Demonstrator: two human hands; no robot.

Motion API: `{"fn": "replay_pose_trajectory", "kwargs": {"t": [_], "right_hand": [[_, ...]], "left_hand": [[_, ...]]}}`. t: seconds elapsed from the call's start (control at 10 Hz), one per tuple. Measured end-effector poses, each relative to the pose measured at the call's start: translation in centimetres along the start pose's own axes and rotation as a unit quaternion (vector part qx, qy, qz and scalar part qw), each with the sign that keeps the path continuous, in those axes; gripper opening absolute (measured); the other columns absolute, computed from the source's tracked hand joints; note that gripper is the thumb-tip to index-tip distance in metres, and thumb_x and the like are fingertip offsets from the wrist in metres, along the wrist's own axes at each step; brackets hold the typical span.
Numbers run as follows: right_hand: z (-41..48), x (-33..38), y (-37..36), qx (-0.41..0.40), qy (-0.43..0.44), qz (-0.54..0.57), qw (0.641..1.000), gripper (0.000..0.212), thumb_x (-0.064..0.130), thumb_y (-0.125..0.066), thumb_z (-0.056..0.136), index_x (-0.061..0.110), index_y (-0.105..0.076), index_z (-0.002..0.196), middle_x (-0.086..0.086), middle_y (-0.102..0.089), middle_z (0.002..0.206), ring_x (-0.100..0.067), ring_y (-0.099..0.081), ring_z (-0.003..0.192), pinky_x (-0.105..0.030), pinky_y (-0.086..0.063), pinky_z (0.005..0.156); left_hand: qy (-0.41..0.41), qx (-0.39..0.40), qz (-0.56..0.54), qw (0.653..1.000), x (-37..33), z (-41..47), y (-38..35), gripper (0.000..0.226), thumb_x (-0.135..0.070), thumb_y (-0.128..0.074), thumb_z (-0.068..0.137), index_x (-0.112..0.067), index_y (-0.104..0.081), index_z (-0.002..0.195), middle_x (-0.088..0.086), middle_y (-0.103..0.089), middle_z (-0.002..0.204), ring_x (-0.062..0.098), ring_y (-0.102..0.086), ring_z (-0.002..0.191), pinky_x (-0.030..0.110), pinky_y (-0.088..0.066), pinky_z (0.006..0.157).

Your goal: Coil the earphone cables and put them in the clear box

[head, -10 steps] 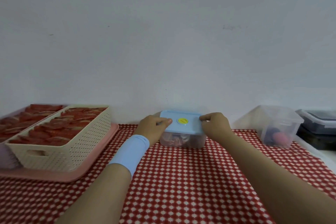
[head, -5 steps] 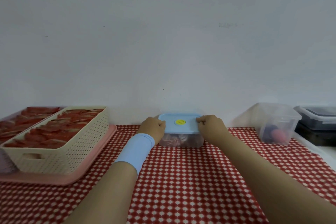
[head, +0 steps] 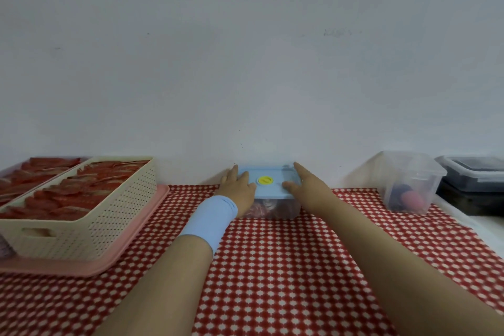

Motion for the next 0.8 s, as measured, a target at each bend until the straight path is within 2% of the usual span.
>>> {"fn": "replay_pose_trajectory", "kwargs": {"t": [0.1, 0.2, 0.3, 0.4, 0.5, 0.6, 0.7, 0.8], "right_hand": [[0.0, -0.5, -0.1, -0.024, -0.066, 0.137, 0.988, 0.066, 0.03, -0.07, 0.093, 0.005, -0.044, 0.148, -0.012, -0.058, 0.135, -0.027, -0.059, 0.118, -0.03, -0.046, 0.095], [0.0, -1.1, -0.4, -0.028, -0.088, 0.195, 0.977, 0.042, 0.027, -0.073, 0.091, 0.004, -0.065, 0.126, -0.008, -0.068, 0.11, -0.023, -0.066, 0.098, -0.033, -0.055, 0.084], [0.2, -1.7, -1.2, -0.045, -0.092, 0.247, 0.964, 0.033, 0.024, -0.073, 0.091, 0.007, -0.068, 0.119, -0.008, -0.07, 0.107, -0.025, -0.068, 0.099, -0.036, -0.057, 0.086], [1.0, -1.9, -1.7, -0.066, -0.088, 0.276, 0.955, 0.03, 0.019, -0.073, 0.09, 0.006, -0.071, 0.117, -0.009, -0.073, 0.105, -0.025, -0.07, 0.097, -0.039, -0.059, 0.087], [1.5, -2.0, -1.9, -0.063, -0.089, 0.281, 0.953, 0.028, 0.019, -0.074, 0.089, 0.008, -0.072, 0.115, -0.008, -0.073, 0.103, -0.024, -0.07, 0.093, -0.035, -0.059, 0.081], [1.4, -2.1, -1.7, -0.055, -0.089, 0.283, 0.953, 0.03, 0.022, -0.075, 0.088, 0.01, -0.072, 0.115, -0.006, -0.073, 0.102, -0.022, -0.071, 0.092, -0.032, -0.059, 0.076], [1.3, -2.1, -1.5, -0.05, -0.091, 0.271, 0.957, 0.033, 0.027, -0.074, 0.088, 0.009, -0.072, 0.116, -0.005, -0.073, 0.102, -0.022, -0.07, 0.093, -0.033, -0.059, 0.079], [1.4, -1.6, -1.3, -0.051, -0.101, 0.223, 0.968, 0.042, 0.043, -0.067, 0.092, 0.009, -0.07, 0.117, -0.007, -0.07, 0.112, -0.023, -0.067, 0.101, -0.036, -0.055, 0.088]], "left_hand": [[0.012, -0.04, -0.106, 0.993, 0.4, -0.4, 0.1, 0.058, -0.036, -0.045, 0.101, -0.016, -0.026, 0.152, 0.008, -0.012, 0.159, 0.029, -0.017, 0.146, 0.037, -0.017, 0.119], [0.027, -0.072, -0.244, 0.967, 1.4, -0.7, -0.3, 0.065, -0.037, -0.068, 0.088, -0.018, -0.039, 0.144, 0.005, -0.038, 0.144, 0.024, -0.045, 0.129, 0.032, -0.041, 0.107], [-0.016, -0.081, -0.334, 0.939, 2.0, -0.6, -1.0, 0.037, -0.026, -0.07, 0.088, -0.022, -0.059, 0.124, -0.004, -0.065, 0.118, 0.011, -0.062, 0.102, 0.008, -0.045, 0.073], [-0.047, -0.096, -0.354, 0.929, 1.9, -0.1, -1.2, 0.031, -0.025, -0.067, 0.091, -0.021, -0.062, 0.121, -0.007, -0.066, 0.11, 0.008, -0.063, 0.098, 0.003, -0.041, 0.066], [-0.045, -0.097, -0.355, 0.929, 2.0, 0.2, -1.5, 0.031, -0.028, -0.068, 0.091, -0.022, -0.062, 0.12, -0.009, -0.066, 0.108, -0.003, -0.059, 0.088, 0.0, -0.041, 0.061], [-0.031, -0.089, -0.36, 0.928, 2.2, 0.4, -1.5, 0.038, -0.033, -0.071, 0.088, -0.022, -0.062, 0.122, -0.007, -0.068, 0.113, 0.002, -0.062, 0.092, 0.009, -0.044, 0.071], [0.007, -0.08, -0.352, 0.932, 2.1, 0.3, -0.9, 0.053, -0.039, -0.074, 0.083, -0.018, -0.055, 0.129, -0.004, -0.063, 0.121, 0.013, -0.061, 0.102, 0.024, -0.046, 0.086], [0.006, -0.093, -0.293, 0.952, 1.8, -0.1, -0.4, 0.052, -0.046, -0.065, 0.088, -0.017, -0.052, 0.129, 0.0, -0.061, 0.123, 0.016, -0.059, 0.104, 0.028, -0.046, 0.088]]}}
Point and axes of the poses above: each hand's wrist, its own z-axis towards the middle knuckle, its own y-axis out of the back of the hand, x = y × z, the point moved 1 cm from there along z, towards the middle knuckle
